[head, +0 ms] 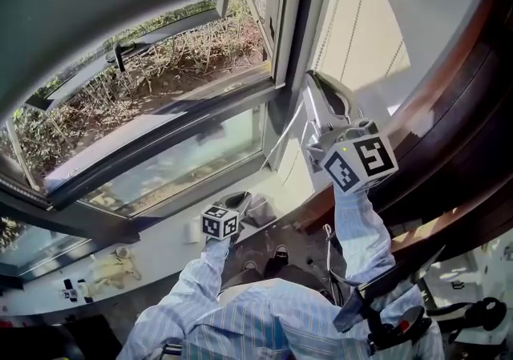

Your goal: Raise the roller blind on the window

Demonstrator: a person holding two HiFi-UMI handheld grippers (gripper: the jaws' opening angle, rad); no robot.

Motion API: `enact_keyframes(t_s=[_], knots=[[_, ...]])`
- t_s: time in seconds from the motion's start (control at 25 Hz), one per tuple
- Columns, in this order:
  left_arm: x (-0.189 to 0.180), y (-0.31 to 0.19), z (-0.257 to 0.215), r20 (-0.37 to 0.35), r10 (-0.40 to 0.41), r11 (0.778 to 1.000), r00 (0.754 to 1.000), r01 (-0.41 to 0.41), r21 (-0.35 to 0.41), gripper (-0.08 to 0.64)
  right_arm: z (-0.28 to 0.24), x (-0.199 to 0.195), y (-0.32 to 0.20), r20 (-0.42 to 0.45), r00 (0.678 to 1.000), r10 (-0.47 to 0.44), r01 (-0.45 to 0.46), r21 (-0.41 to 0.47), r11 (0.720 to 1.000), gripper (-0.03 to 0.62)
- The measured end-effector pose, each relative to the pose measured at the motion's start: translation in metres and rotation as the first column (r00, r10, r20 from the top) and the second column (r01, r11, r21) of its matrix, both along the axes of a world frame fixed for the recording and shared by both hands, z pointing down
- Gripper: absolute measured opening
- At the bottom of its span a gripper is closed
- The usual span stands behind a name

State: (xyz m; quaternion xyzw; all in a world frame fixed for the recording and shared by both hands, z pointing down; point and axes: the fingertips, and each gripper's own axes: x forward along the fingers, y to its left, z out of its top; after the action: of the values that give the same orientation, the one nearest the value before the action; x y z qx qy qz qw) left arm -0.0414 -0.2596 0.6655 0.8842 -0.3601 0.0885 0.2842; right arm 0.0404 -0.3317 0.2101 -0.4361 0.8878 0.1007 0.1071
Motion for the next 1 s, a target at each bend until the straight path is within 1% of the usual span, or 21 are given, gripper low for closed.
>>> enact_keyframes(t_s=[0.08, 0.12, 0.2, 0.28, 0.4, 0.48, 0.52, 0.56, 0.6, 0.64, 0.68, 0.72, 0.76, 0.8, 0.84, 0.96, 1.0], knots=[[-0.007, -0.007, -0.029, -0.016, -0.021, 0.996, 1.0, 0.022, 0.083, 0.008, 0.007, 0.001, -0.006, 0.004, 1.0, 0.004, -0.004, -0.02, 1.0, 0.012], [-0.01, -0.012, -0.048, -0.026, -0.038, 0.989, 0.999, 0.042, 0.139, 0.008, 0.012, 0.002, -0.008, 0.008, 1.0, 0.005, -0.005, -0.033, 0.999, 0.006], [-0.016, -0.023, -0.094, -0.071, -0.079, 0.962, 0.994, 0.095, 0.256, 0.008, 0.022, 0.005, -0.011, -0.011, 0.999, 0.04, -0.041, -0.028, 0.999, 0.006], [-0.019, -0.033, -0.147, -0.136, -0.089, 0.929, 0.987, 0.131, 0.346, 0.008, 0.028, 0.007, -0.011, -0.028, 0.997, 0.077, -0.078, -0.025, 0.997, 0.006], [-0.018, -0.042, -0.227, -0.222, -0.032, 0.885, 0.975, 0.131, 0.446, 0.008, 0.032, 0.008, -0.014, -0.026, 0.996, 0.086, -0.087, -0.044, 0.995, 0.006], [-0.012, -0.045, -0.28, -0.267, 0.039, 0.86, 0.963, 0.104, 0.5, 0.008, 0.036, 0.008, -0.016, -0.028, 0.997, 0.079, -0.08, -0.062, 0.995, 0.006], [-0.006, -0.046, -0.31, -0.284, 0.083, 0.843, 0.955, 0.085, 0.531, 0.008, 0.038, 0.009, -0.017, -0.029, 0.997, 0.074, -0.076, -0.071, 0.995, 0.006], [0.0, -0.047, -0.342, -0.295, 0.126, 0.82, 0.947, 0.068, 0.569, 0.008, 0.039, 0.009, -0.017, -0.033, 0.997, 0.072, -0.074, -0.078, 0.994, 0.006], [0.008, -0.048, -0.375, -0.297, 0.166, 0.789, 0.941, 0.054, 0.612, 0.009, 0.04, 0.01, -0.017, -0.039, 0.997, 0.072, -0.075, -0.084, 0.994, 0.006], [0.016, -0.051, -0.407, -0.288, 0.198, 0.754, 0.937, 0.042, 0.655, 0.026, 0.04, 0.01, -0.017, -0.045, 0.996, 0.074, -0.078, -0.088, 0.993, 0.006], [0.026, -0.055, -0.435, -0.268, 0.223, 0.719, 0.937, 0.027, 0.694, 0.059, 0.041, 0.009, -0.018, -0.05, 0.996, 0.075, -0.079, -0.092, 0.993, 0.006], [0.037, -0.06, -0.46, -0.237, 0.24, 0.686, 0.941, 0.008, 0.728, 0.077, 0.041, 0.007, -0.018, -0.052, 0.996, 0.074, -0.078, -0.095, 0.992, 0.006], [0.048, -0.066, -0.479, -0.202, 0.251, 0.657, 0.947, -0.014, 0.754, 0.081, 0.042, 0.005, -0.018, -0.052, 0.996, 0.072, -0.076, -0.096, 0.992, 0.006], [0.059, -0.072, -0.494, -0.173, 0.258, 0.637, 0.951, -0.033, 0.77, 0.083, 0.043, 0.003, -0.016, -0.051, 0.996, 0.069, -0.073, -0.097, 0.993, 0.006], [0.069, -0.077, -0.505, -0.157, 0.264, 0.627, 0.951, -0.046, 0.778, 0.083, 0.043, 0.0, -0.014, -0.05, 0.997, 0.066, -0.07, -0.096, 0.993, 0.006], [0.088, -0.083, -0.518, -0.17, 0.304, 0.622, 0.938, -0.06, 0.78, 0.08, 0.043, -0.005, -0.009, -0.042, 0.998, 0.056, -0.06, -0.095, 0.994, 0.006], [0.09, -0.082, -0.519, -0.18, 0.315, 0.624, 0.932, -0.06, 0.779, 0.049, 0.044, -0.006, -0.009, -0.037, 0.998, 0.054, -0.058, -0.096, 0.994, 0.006]])
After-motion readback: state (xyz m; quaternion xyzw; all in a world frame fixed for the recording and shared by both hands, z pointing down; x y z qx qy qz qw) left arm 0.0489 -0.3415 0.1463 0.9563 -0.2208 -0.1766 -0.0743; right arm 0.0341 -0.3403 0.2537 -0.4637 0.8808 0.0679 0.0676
